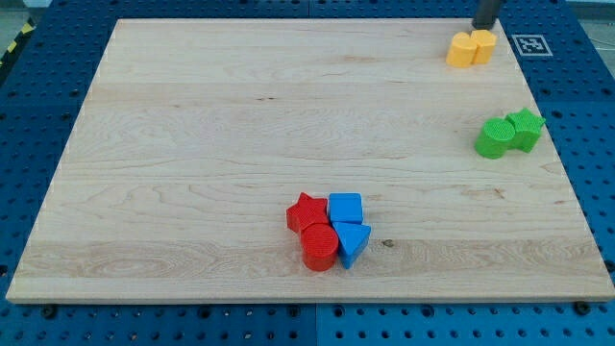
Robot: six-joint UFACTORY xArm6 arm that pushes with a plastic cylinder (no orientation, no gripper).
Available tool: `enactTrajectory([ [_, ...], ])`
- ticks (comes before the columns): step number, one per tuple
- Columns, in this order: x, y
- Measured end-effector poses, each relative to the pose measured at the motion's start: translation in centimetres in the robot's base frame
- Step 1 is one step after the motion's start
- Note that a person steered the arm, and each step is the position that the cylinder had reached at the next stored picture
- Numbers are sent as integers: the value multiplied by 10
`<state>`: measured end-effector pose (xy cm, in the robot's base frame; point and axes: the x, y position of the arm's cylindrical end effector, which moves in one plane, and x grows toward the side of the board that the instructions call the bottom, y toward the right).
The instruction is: Drag the hexagon above the green circle
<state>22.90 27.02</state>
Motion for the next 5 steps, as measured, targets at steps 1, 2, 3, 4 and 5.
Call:
enactTrajectory([
  [1,53,-4],
  [2,107,-6],
  [3,129,-2],
  [4,99,17],
  [5,72,14],
])
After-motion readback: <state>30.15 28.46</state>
